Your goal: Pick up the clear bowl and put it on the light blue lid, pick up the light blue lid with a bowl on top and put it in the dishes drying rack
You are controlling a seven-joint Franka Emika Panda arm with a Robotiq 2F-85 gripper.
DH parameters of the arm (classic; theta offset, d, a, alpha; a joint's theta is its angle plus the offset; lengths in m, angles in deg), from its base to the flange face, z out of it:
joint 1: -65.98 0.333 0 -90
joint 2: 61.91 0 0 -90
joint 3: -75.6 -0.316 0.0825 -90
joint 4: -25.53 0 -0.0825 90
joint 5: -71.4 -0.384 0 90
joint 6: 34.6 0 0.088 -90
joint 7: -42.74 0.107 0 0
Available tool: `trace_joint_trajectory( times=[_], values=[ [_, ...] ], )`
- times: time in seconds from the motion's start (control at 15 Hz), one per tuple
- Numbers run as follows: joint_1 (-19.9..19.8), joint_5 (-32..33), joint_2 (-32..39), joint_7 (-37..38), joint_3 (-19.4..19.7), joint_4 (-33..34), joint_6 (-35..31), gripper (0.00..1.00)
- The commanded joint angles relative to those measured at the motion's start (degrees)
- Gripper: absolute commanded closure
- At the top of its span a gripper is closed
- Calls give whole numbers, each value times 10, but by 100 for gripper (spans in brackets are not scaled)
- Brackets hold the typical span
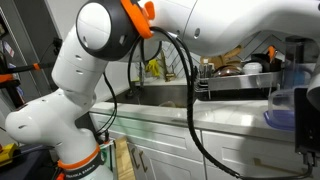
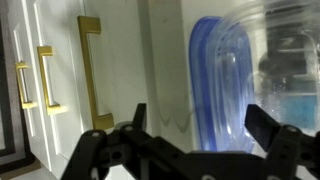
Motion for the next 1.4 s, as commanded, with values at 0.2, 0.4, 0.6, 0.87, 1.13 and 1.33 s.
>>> trace_joint_trajectory(
  times=[0.2, 0.4, 0.6, 0.87, 1.13, 1.33],
  values=[
    [-6, 69, 36, 33, -12, 54, 15, 0],
    [-10, 75, 39, 33, -22, 62, 22, 0],
    [-10, 88, 43, 36, -24, 70, 22, 6],
    [-13, 96, 44, 40, -25, 79, 26, 39],
    [-19, 105, 44, 45, -27, 92, 37, 62],
    [-24, 115, 43, 48, -27, 99, 45, 83]
  ],
)
